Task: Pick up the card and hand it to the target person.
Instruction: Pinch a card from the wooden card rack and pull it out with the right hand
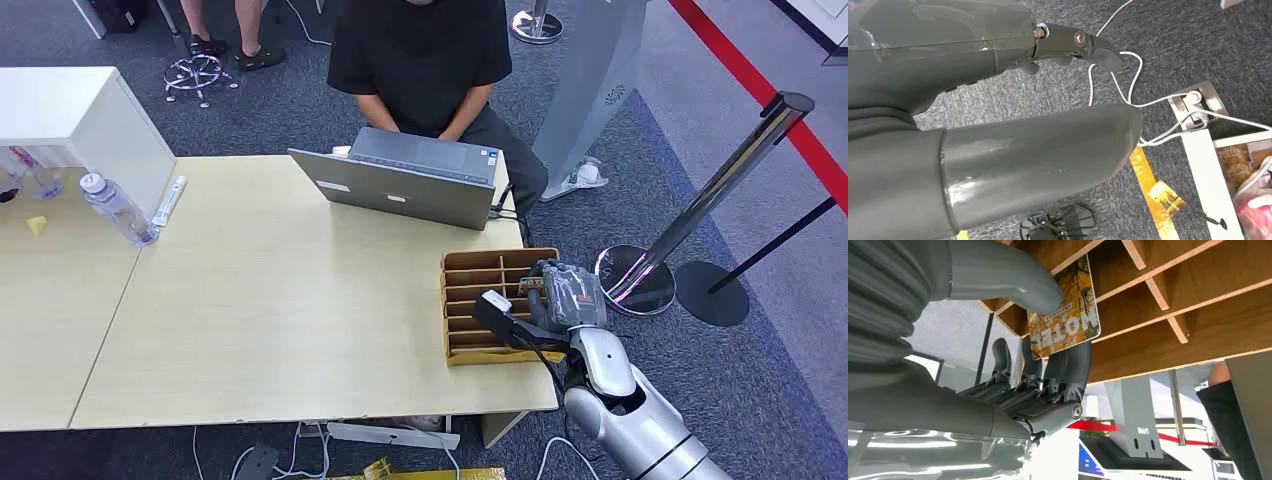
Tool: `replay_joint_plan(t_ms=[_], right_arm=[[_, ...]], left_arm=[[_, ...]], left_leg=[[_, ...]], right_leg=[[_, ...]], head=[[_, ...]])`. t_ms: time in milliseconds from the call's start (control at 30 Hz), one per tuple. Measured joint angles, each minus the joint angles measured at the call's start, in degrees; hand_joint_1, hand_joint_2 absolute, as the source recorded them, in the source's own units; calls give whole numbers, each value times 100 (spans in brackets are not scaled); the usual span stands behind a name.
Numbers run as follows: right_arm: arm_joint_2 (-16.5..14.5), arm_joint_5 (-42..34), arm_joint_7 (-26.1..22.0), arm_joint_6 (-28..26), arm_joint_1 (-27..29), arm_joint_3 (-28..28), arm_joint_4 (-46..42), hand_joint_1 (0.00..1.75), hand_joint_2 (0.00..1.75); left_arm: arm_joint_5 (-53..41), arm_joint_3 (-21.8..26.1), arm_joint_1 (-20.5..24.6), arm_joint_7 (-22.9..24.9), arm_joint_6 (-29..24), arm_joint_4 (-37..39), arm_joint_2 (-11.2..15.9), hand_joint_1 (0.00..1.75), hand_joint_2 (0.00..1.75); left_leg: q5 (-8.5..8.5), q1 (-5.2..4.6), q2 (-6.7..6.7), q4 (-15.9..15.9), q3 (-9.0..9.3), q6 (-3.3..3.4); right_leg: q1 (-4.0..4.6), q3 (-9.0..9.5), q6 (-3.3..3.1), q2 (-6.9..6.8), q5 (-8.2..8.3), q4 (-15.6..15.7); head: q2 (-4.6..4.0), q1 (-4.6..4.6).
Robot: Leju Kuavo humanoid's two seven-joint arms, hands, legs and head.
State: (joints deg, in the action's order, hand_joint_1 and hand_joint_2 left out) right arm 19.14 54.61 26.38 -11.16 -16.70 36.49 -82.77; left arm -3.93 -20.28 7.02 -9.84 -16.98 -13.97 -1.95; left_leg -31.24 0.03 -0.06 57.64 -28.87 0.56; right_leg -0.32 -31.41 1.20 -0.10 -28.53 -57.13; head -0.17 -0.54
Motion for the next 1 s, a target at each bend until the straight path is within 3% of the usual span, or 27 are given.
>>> replay_joint_plan(t_ms=[167,467,733,1000], right_arm=[[-3,17,0,36,1,46,8,93,175],[-12,103,3,95,-9,119,-6,111,175],[-17,123,20,93,-9,121,-58,143,175],[-26,137,8,28,-7,122,-78,146,175]], left_arm=[[2,-19,1,-1,0,0,0,0,0],[97,-25,0,-22,-8,0,0,0,0],[163,-47,0,-42,-45,0,0,0,0],[204,-125,0,-49,-48,0,0,0,0]], left_leg=[[0,0,0,0,0,0],[0,0,0,0,1,0],[0,0,0,0,0,0],[0,0,0,0,2,0]], right_leg=[[0,0,0,0,0,0],[0,0,0,0,0,0],[0,0,0,0,0,0],[0,1,0,0,0,0]], head=[[0,-1],[0,0],[0,0],[0,0]])
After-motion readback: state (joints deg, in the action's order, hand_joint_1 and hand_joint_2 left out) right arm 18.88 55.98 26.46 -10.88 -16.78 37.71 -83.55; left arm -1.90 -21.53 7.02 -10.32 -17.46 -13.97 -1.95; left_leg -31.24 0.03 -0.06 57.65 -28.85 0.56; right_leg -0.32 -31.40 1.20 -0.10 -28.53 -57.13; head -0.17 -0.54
